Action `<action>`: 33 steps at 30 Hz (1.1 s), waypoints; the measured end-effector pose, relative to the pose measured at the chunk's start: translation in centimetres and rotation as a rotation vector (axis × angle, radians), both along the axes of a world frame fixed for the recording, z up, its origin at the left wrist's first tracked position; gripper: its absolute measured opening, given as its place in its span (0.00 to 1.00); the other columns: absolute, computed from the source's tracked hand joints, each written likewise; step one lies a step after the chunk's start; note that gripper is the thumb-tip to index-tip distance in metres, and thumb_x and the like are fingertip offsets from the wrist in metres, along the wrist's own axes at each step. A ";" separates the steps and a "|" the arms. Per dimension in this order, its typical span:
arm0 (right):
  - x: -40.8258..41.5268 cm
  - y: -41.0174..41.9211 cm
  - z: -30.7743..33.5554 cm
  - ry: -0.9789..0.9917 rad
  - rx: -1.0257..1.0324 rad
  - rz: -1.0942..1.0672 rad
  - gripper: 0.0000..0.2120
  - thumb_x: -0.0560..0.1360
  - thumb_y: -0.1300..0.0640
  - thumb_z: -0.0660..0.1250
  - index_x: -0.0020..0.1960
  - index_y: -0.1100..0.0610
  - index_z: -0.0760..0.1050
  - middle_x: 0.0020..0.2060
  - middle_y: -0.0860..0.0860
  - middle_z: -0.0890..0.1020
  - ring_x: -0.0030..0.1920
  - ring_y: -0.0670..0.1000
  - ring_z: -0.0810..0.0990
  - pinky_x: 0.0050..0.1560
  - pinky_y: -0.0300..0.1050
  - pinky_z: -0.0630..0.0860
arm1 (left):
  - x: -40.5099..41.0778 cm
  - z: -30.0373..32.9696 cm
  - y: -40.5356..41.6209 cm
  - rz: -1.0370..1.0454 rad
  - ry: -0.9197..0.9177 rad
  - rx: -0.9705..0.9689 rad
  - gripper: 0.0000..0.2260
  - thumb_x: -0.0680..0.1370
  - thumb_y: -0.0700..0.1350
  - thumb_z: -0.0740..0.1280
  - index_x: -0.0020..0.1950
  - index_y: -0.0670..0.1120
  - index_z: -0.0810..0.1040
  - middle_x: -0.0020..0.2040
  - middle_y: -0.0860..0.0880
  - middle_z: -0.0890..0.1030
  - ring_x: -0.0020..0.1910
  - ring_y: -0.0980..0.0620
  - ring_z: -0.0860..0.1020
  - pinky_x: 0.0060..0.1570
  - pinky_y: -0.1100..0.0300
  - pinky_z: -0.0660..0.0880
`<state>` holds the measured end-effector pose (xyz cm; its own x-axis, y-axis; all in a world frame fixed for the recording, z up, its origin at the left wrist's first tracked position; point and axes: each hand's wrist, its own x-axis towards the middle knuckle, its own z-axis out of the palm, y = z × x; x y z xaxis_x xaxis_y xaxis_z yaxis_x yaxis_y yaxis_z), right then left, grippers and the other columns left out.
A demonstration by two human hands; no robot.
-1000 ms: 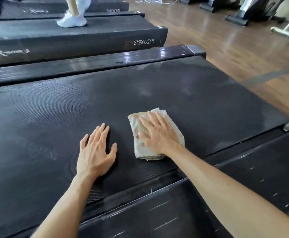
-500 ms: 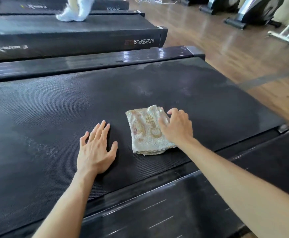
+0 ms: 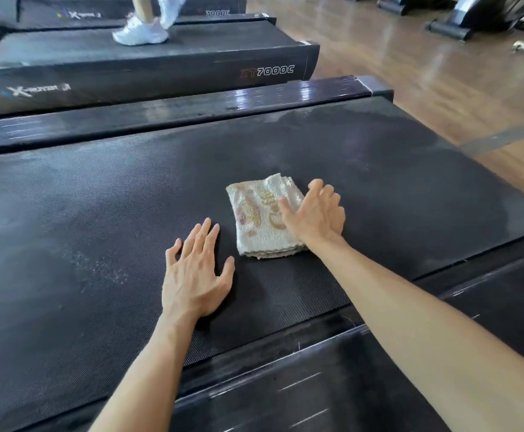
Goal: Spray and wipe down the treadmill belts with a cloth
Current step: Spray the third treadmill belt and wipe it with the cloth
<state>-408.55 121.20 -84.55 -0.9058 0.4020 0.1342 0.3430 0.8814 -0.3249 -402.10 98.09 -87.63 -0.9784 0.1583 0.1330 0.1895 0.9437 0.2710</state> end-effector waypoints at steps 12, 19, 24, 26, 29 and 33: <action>3.0 3.4 4.4 -0.340 -0.503 -0.039 0.22 0.70 0.45 0.78 0.51 0.61 0.77 0.43 0.50 0.78 0.43 0.47 0.77 0.52 0.50 0.79 | 0.0 -0.2 0.0 -0.001 0.008 0.010 0.35 0.76 0.64 0.49 0.82 0.52 0.58 0.83 0.55 0.53 0.82 0.57 0.49 0.79 0.50 0.47; 3.6 6.2 4.8 -0.492 -0.703 -0.054 0.15 0.73 0.55 0.79 0.55 0.60 0.81 0.44 0.54 0.86 0.41 0.49 0.85 0.47 0.45 0.84 | 0.1 -0.2 0.0 0.001 0.013 0.015 0.35 0.76 0.64 0.49 0.82 0.52 0.59 0.83 0.55 0.54 0.82 0.57 0.50 0.79 0.49 0.48; 5.0 9.6 6.5 -0.721 -0.418 -0.062 0.17 0.73 0.50 0.80 0.52 0.59 0.79 0.41 0.51 0.83 0.41 0.49 0.80 0.51 0.47 0.84 | 0.0 -0.3 0.0 0.004 0.017 0.008 0.35 0.76 0.64 0.49 0.82 0.52 0.59 0.83 0.55 0.54 0.82 0.57 0.50 0.79 0.49 0.48; 4.8 9.8 7.2 -0.804 -0.194 -0.032 0.21 0.70 0.45 0.81 0.46 0.58 0.75 0.39 0.52 0.80 0.40 0.51 0.78 0.50 0.49 0.82 | 0.0 -0.3 0.0 0.008 0.018 0.005 0.35 0.76 0.64 0.49 0.81 0.52 0.59 0.83 0.56 0.54 0.82 0.57 0.50 0.79 0.49 0.48; 3.8 8.7 7.2 -0.696 0.072 0.057 0.25 0.62 0.44 0.80 0.48 0.54 0.71 0.44 0.54 0.74 0.48 0.58 0.75 0.51 0.52 0.76 | 0.0 -0.2 0.1 0.007 0.016 0.007 0.35 0.76 0.65 0.48 0.82 0.52 0.58 0.83 0.56 0.53 0.82 0.57 0.49 0.79 0.50 0.47; 3.6 4.2 4.3 -0.222 -0.142 0.377 0.30 0.80 0.45 0.67 0.79 0.49 0.63 0.78 0.53 0.64 0.79 0.57 0.62 0.77 0.57 0.62 | 0.0 -0.2 0.0 0.005 0.018 0.006 0.35 0.76 0.65 0.48 0.82 0.53 0.58 0.83 0.56 0.53 0.82 0.57 0.49 0.79 0.50 0.47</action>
